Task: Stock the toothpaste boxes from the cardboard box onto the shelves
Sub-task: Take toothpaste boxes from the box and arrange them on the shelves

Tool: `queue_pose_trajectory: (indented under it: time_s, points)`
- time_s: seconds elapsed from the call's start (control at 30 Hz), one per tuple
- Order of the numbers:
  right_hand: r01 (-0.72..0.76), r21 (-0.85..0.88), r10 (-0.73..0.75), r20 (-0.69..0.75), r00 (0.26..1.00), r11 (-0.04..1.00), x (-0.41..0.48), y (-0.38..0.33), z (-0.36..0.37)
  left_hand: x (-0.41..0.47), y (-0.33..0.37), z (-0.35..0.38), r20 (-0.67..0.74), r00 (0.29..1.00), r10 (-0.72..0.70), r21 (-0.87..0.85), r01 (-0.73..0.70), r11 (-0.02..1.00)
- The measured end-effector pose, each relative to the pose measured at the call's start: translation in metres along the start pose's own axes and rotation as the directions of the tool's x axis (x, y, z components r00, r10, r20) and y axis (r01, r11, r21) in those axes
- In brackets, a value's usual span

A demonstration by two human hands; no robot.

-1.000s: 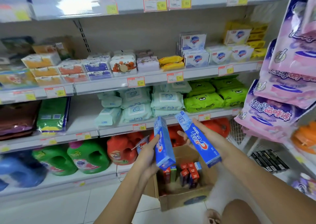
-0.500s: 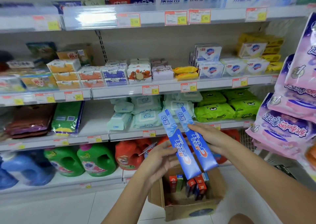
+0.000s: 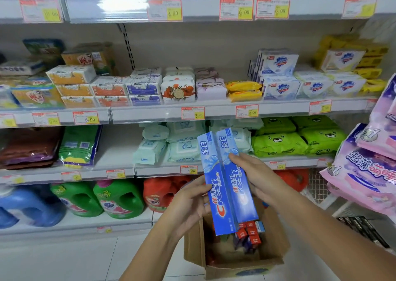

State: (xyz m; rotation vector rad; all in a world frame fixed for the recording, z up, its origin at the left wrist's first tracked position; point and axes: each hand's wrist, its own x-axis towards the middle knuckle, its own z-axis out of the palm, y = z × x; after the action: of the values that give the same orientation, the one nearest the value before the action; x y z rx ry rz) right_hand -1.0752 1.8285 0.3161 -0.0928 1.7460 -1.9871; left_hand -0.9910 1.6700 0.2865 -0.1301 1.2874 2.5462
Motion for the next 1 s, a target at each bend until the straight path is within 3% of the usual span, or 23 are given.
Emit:
queue_pose_trajectory:
  time_s: [0.13,0.43,0.6,0.73,0.83,1.0]
  points:
    - [0.022,-0.072,-0.021,0.008,1.000,0.997,0.016,-0.008,0.017,0.010,0.016,0.000,-0.059,0.998,0.037,-0.070,-0.042,0.997]
    - [-0.016,-0.095,0.015,-0.012,1.000,0.995,0.020,-0.070,0.089,-0.010,0.086,0.046,-0.327,0.943,0.063,-0.011,-0.071,0.997]
    - [-0.026,-0.110,0.035,0.089,0.995,0.994,0.005,-0.132,0.131,-0.038,0.149,0.068,-0.359,0.930,0.075,0.174,-0.012,0.985]
    - [0.125,-0.180,-0.080,0.241,0.967,0.976,-0.007,-0.197,0.152,-0.066,0.207,0.081,-0.340,0.931,0.129,0.290,-0.026,0.957]
    - [0.214,-0.186,-0.155,0.289,0.945,0.959,-0.002,-0.244,0.164,-0.087,0.255,0.085,-0.300,0.935,0.191,0.466,-0.031,0.884]
    - [0.139,-0.208,-0.074,0.292,0.954,0.968,0.020,-0.296,0.200,-0.106,0.324,0.083,-0.258,0.940,0.223,0.675,0.010,0.738]
